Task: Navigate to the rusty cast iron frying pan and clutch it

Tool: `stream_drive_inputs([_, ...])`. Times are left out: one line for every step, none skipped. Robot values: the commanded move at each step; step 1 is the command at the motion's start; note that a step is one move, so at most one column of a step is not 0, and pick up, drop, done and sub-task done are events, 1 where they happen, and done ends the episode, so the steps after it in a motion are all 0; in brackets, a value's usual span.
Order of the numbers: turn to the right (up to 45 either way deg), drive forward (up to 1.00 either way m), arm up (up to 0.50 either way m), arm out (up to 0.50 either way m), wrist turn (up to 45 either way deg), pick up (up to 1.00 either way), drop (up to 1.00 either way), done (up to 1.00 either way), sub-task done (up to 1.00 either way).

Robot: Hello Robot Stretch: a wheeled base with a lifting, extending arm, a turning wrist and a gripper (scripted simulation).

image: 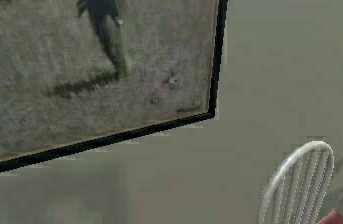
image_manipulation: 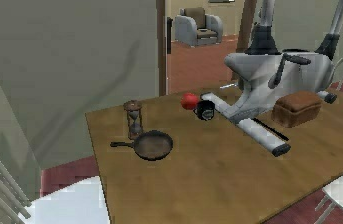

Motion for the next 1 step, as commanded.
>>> stream_drive_inputs([0.0, 0.0, 0.5, 0.0, 0.0, 0.0, 0.0, 0.0, 0.0])
